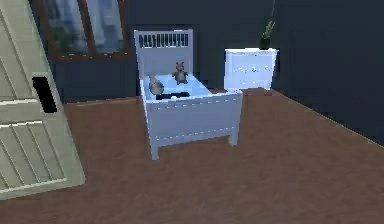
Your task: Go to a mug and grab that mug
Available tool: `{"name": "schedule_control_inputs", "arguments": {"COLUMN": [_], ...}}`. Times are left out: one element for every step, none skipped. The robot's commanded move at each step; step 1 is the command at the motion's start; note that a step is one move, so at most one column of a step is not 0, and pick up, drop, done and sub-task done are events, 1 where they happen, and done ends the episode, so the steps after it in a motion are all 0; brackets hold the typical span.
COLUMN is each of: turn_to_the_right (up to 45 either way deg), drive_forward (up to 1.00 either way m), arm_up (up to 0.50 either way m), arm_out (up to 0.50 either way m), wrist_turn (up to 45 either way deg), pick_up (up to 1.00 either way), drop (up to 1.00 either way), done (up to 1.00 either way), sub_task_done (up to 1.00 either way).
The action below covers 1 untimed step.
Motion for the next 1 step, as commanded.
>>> {"name": "schedule_control_inputs", "arguments": {"turn_to_the_right": [-27.0], "drive_forward": [0.00], "arm_up": [0.00], "arm_out": [0.00], "wrist_turn": [0.0], "pick_up": [0.00], "drop": [0.00], "done": [0.00], "sub_task_done": [0.00]}}
